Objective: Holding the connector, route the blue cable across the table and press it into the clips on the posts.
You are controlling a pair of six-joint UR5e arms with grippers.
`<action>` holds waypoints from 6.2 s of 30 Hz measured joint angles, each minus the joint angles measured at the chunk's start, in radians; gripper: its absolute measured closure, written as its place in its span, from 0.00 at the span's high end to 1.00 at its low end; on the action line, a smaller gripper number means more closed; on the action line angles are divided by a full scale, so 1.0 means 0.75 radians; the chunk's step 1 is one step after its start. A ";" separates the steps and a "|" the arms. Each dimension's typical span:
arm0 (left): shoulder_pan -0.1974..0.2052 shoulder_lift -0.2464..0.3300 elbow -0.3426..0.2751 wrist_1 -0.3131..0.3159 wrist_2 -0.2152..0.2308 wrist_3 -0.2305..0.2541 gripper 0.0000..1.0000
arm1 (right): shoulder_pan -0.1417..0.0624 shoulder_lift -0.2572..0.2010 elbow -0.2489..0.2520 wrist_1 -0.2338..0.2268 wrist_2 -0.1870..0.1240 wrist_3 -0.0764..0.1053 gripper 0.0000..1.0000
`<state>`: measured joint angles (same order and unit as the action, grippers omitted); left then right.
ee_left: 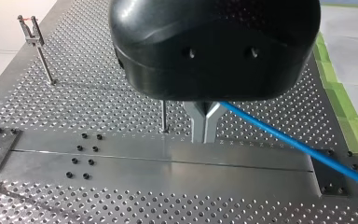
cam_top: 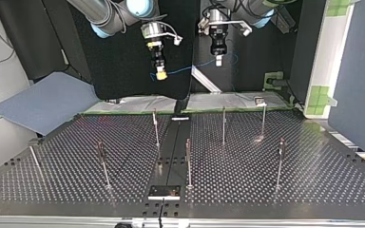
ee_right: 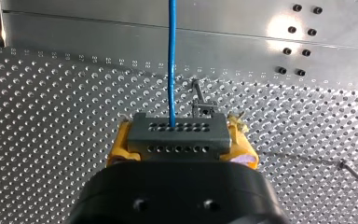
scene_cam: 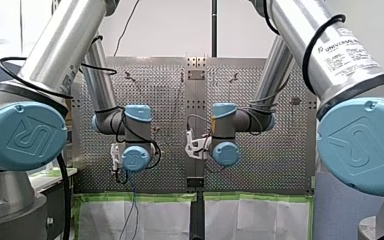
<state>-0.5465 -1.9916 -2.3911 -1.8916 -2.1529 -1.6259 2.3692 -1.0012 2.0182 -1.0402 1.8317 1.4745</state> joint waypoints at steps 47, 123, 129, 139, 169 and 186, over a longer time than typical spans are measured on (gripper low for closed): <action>0.000 0.000 0.000 0.000 0.000 0.000 0.00 | 0.000 0.000 0.000 0.000 0.000 0.000 0.00; -0.002 0.000 0.000 0.000 0.000 0.002 0.00 | 0.000 0.000 0.000 0.000 0.000 0.000 0.00; -0.002 0.000 0.000 0.000 0.000 0.002 0.00 | 0.000 0.000 0.000 0.000 0.000 0.000 0.00; 0.032 0.041 -0.014 -0.045 -0.018 0.047 0.00 | 0.030 0.008 -0.010 0.033 0.003 -0.014 0.00; 0.045 0.132 -0.031 -0.220 -0.040 0.133 0.00 | 0.060 -0.055 -0.077 0.294 -0.013 0.003 0.00; 0.096 0.322 0.101 -0.411 -0.223 0.055 0.00 | 0.047 -0.241 -0.263 0.480 -0.192 0.078 0.00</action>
<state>-0.4742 -1.7498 -2.3153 -2.1996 -2.3201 -1.5845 2.4043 -1.1817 1.8207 -0.6801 1.6876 1.5330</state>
